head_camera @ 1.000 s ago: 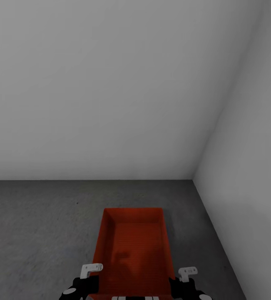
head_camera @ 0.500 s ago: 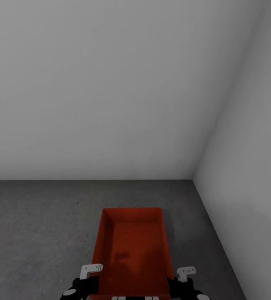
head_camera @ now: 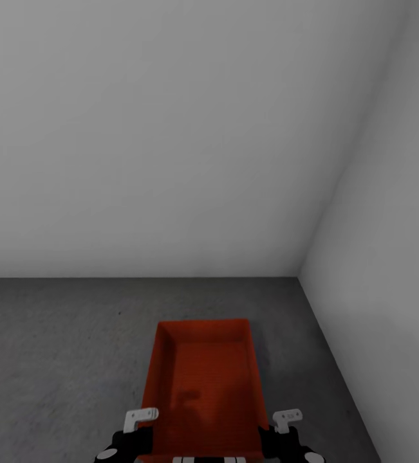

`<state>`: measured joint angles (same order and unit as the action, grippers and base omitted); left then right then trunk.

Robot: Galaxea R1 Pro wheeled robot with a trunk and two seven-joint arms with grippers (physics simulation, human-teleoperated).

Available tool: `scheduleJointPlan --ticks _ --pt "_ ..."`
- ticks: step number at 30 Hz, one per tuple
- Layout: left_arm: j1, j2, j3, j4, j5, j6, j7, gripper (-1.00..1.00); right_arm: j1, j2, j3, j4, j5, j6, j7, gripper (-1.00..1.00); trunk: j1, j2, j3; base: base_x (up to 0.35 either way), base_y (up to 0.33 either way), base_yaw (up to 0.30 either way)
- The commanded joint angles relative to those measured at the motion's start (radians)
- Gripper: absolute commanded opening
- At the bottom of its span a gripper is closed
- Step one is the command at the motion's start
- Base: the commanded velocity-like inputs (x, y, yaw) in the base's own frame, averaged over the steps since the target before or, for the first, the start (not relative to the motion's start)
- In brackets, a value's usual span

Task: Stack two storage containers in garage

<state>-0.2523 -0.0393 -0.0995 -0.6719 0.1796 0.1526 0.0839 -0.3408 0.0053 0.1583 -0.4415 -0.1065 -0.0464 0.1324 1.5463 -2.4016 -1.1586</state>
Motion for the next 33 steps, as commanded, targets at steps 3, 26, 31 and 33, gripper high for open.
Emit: scheduleJointPlan --ticks 3,26,31,33 --pt "-0.001 0.001 -0.018 -0.017 0.023 0.005 0.011 -1.00 0.000 0.001 0.000 0.001 -0.010 -0.003 0.006 -1.00 0.012 -0.021 -0.010 0.000 0.000 0.000" --pt "-0.001 -0.060 0.182 -0.057 -0.201 0.007 -0.076 -1.00 0.000 0.001 -0.027 0.056 -0.012 -0.003 0.035 -1.00 0.019 -0.035 -0.016 0.000 0.000 0.000" --pt "-0.001 -0.060 0.182 -0.057 -0.201 0.007 -0.076 -1.00 0.000 0.001 -0.027 0.056 -0.012 -0.003 0.035 -1.00 0.019 -0.035 -0.016 0.000 0.000 0.000" --pt "-0.001 -0.060 0.181 -0.057 -0.201 0.007 -0.076 -1.00 0.000 0.001 -0.026 0.056 -0.012 -0.003 0.033 -1.00 0.019 -0.035 -0.016 0.000 0.000 0.000"
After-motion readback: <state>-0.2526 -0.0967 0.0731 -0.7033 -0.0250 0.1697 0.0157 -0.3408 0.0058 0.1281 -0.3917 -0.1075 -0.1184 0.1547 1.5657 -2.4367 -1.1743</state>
